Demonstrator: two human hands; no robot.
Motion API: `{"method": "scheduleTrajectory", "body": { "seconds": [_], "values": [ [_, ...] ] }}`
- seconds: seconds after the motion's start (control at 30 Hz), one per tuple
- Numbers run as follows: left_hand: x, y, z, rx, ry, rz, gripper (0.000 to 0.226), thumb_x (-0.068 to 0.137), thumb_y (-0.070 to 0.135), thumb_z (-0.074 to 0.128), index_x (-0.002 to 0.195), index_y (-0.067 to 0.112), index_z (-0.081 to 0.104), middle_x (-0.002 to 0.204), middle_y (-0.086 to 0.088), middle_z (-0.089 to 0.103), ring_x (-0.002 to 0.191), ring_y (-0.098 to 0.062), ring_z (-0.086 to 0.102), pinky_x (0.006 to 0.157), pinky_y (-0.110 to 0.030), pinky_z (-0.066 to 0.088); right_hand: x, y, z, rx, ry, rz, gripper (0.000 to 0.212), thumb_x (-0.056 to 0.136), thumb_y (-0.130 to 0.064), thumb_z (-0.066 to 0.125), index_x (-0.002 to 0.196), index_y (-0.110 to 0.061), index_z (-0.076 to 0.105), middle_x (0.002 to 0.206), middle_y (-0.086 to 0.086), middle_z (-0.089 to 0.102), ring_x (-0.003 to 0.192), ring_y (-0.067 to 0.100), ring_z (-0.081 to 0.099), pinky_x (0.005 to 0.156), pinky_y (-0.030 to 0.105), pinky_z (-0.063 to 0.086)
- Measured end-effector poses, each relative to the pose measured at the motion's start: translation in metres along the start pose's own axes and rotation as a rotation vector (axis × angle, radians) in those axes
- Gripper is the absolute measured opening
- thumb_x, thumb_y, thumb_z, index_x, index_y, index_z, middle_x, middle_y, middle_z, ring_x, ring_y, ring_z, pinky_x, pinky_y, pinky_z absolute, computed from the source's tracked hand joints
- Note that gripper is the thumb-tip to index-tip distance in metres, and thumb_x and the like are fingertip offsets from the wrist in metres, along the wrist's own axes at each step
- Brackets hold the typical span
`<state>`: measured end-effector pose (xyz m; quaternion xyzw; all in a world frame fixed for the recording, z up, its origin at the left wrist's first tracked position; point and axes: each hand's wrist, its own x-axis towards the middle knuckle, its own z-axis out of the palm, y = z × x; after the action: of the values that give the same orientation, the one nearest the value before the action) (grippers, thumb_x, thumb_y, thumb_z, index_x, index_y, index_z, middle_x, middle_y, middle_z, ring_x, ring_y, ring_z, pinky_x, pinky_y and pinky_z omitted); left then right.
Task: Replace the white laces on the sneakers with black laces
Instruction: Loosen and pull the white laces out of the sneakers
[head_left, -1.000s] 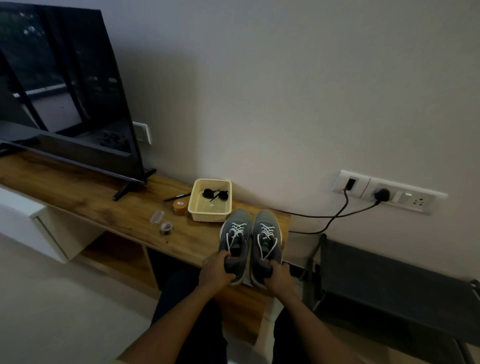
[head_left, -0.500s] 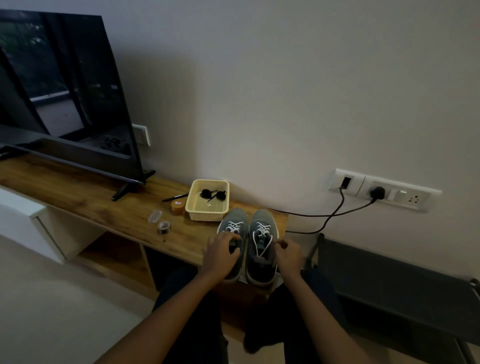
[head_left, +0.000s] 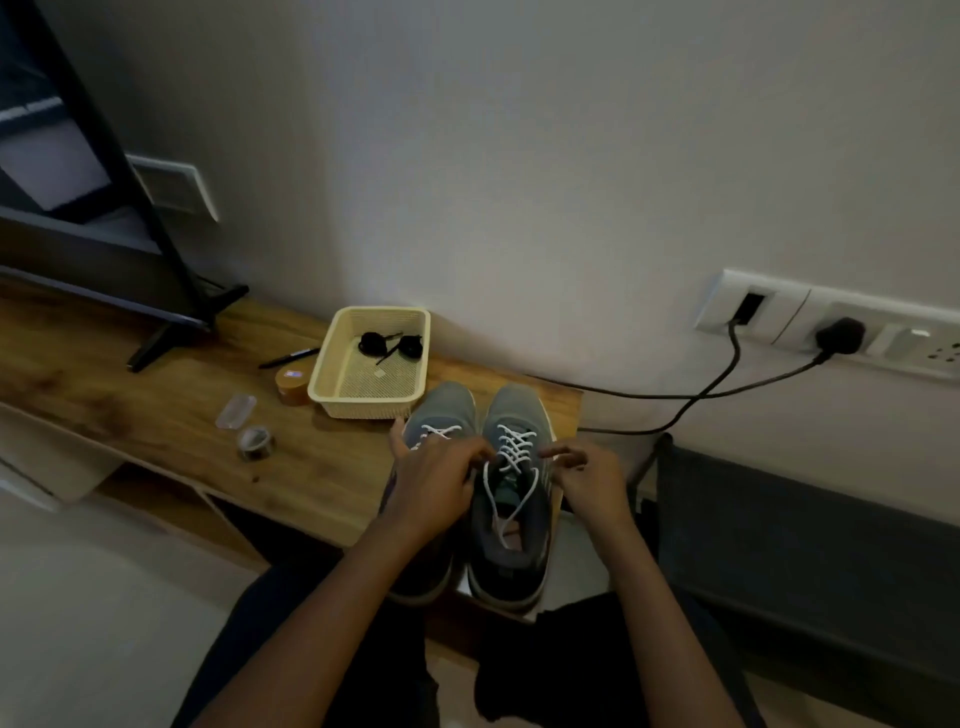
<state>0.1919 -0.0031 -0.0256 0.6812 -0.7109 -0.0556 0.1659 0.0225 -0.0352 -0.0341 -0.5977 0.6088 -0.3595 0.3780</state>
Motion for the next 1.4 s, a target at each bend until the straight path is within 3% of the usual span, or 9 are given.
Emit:
{"method": "scheduleTrajectory", "body": {
  "seconds": [0.27, 0.37, 0.5, 0.7, 0.87, 0.97, 1.13, 1.27, 1.4],
  "values": [
    [0.016, 0.008, -0.003, -0.088, -0.002, -0.001, 0.011, 0.088, 0.021, 0.062, 0.091, 0.032, 0.064, 0.098, 0.011, 0.066, 0.110, -0.008, 0.053, 0.107, -0.041, -0.010, 0.000, 0.003, 0.010, -0.313, -0.165, -0.173, 0.030, 0.078, 0.010, 0.051, 0.075, -0.018, 0.060, 0.095, 0.001, 0.044, 0.089, 0.017, 0.049, 0.076, 0.030, 0.045],
    [0.015, 0.012, -0.008, -0.104, -0.063, -0.005, 0.004, 0.089, 0.030, 0.063, 0.091, 0.032, 0.062, 0.100, 0.012, 0.065, 0.111, -0.007, 0.052, 0.109, -0.044, -0.008, -0.002, 0.003, 0.011, -0.262, -0.117, -0.147, 0.032, 0.081, 0.005, 0.053, 0.071, -0.025, 0.051, 0.093, 0.002, 0.049, 0.083, 0.014, 0.048, 0.069, 0.020, 0.040],
    [0.014, 0.012, -0.009, -0.162, -0.084, -0.031, 0.006, 0.091, 0.030, 0.059, 0.089, 0.033, 0.054, 0.090, 0.015, 0.061, 0.105, -0.006, 0.054, 0.112, -0.045, -0.004, -0.004, 0.000, 0.012, -0.046, -0.033, -0.062, 0.033, 0.083, 0.004, 0.054, 0.071, -0.025, 0.045, 0.088, 0.005, 0.053, 0.078, 0.013, 0.048, 0.061, 0.009, 0.036],
    [0.015, 0.015, -0.005, -0.287, -0.032, -0.084, 0.011, 0.090, 0.026, 0.060, 0.096, 0.035, 0.060, 0.090, 0.018, 0.058, 0.107, -0.006, 0.051, 0.106, -0.038, 0.011, -0.005, -0.009, 0.010, 0.264, 0.060, 0.131, 0.017, 0.089, -0.006, 0.053, 0.075, -0.014, 0.051, 0.077, 0.011, 0.056, 0.074, 0.026, 0.056, 0.066, 0.037, 0.046],
    [0.020, 0.016, -0.012, -0.368, 0.083, -0.153, 0.008, 0.092, 0.033, 0.057, 0.094, 0.032, 0.066, 0.096, 0.014, 0.062, 0.099, -0.009, 0.052, 0.080, -0.028, 0.013, -0.009, -0.022, -0.002, 0.565, 0.173, 0.233, 0.018, 0.093, -0.016, 0.057, 0.077, -0.010, 0.058, 0.063, 0.004, 0.054, 0.050, 0.011, 0.048, 0.047, 0.022, 0.040],
    [0.022, 0.002, -0.025, -0.547, 0.179, -0.276, 0.008, 0.091, 0.025, 0.059, 0.087, 0.029, 0.064, 0.089, 0.014, 0.060, 0.088, -0.009, 0.054, 0.087, -0.030, 0.024, -0.007, -0.023, -0.012, 0.789, 0.298, 0.295, 0.015, 0.093, -0.009, 0.055, 0.078, -0.009, 0.057, 0.067, 0.006, 0.056, 0.043, 0.006, 0.050, 0.042, 0.017, 0.042],
    [0.017, -0.025, -0.044, -0.961, 0.363, -0.516, 0.033, 0.090, 0.010, 0.061, 0.122, 0.010, 0.060, 0.112, -0.008, 0.063, 0.103, -0.023, 0.061, 0.084, -0.030, 0.051, -0.004, -0.008, -0.028, 0.958, 0.506, 0.428, 0.038, 0.083, 0.007, 0.061, 0.118, -0.006, 0.055, 0.097, 0.017, 0.065, 0.081, 0.022, 0.067, 0.061, 0.022, 0.056],
    [0.019, -0.035, -0.042, -0.732, 0.411, -0.592, 0.064, 0.086, 0.015, 0.066, 0.143, 0.016, 0.037, 0.136, -0.012, 0.045, 0.121, -0.026, 0.048, 0.100, -0.043, 0.042, -0.007, 0.003, -0.032, 0.481, 0.603, 0.389, 0.088, 0.076, 0.007, 0.067, 0.149, -0.012, 0.022, 0.150, 0.014, 0.025, 0.129, 0.030, 0.040, 0.102, 0.039, 0.044],
    [0.016, -0.017, -0.031, -0.508, 0.267, -0.342, 0.027, 0.083, 0.021, 0.069, 0.109, 0.025, 0.064, 0.126, -0.002, 0.052, 0.121, -0.026, 0.045, 0.103, -0.047, 0.036, -0.011, -0.003, -0.019, 0.115, 0.478, 0.215, 0.028, 0.081, 0.000, 0.061, 0.102, -0.018, 0.066, 0.117, 0.010, 0.058, 0.115, 0.031, 0.052, 0.096, 0.044, 0.046]
  ]
}}
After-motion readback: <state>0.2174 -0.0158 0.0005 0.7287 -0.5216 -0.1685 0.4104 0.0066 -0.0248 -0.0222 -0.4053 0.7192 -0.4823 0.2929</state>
